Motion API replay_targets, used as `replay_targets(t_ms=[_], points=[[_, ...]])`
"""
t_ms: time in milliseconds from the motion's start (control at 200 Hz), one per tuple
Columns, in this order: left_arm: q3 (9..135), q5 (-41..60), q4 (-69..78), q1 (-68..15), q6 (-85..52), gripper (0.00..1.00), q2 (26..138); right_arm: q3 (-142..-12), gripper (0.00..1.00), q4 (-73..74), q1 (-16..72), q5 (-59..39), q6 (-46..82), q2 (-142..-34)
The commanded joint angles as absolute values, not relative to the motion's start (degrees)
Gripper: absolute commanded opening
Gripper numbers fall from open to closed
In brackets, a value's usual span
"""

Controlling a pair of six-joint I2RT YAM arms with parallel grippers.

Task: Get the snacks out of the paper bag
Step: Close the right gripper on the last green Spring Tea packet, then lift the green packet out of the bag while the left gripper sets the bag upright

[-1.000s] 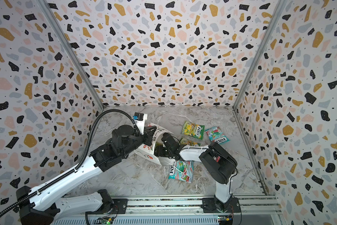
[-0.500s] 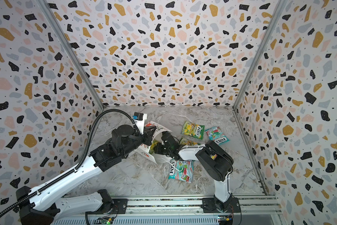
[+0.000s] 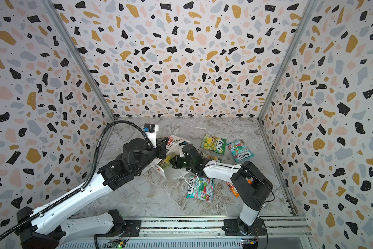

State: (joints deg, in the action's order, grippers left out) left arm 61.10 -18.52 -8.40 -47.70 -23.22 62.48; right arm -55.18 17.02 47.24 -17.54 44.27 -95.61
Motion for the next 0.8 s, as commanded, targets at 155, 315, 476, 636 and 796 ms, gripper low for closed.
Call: replay_targets(t_ms=[155, 315, 476, 636, 796], points=[[62.68, -26.81, -7.73, -47.9, -23.57, 0.0, 62.05, -58.59, 0.0, 6.38, 47.9, -18.0, 34.35, -84.94], [64.03, -28.48, -7.56, -47.86, -22.92, 0.0, 63.42, -62.41, 0.0, 1.45, 48.03, -17.24, 30.04, -79.47], [66.65, -27.78, -7.61, -47.81, -21.24, 0.0, 65.68, -68.91, 0.0, -2.95, 47.84, -15.25, 26.17, -76.26], [69.82, -28.02, -7.65, -47.5, -19.8, 0.0, 67.53, -77.95, 0.0, -10.18, 46.92, -10.64, 23.15, -74.92], [73.33, -26.99, -6.99, -46.6, -18.88, 0.0, 69.55, -84.38, 0.0, -16.4, 44.82, -4.35, 20.7, -71.8]])
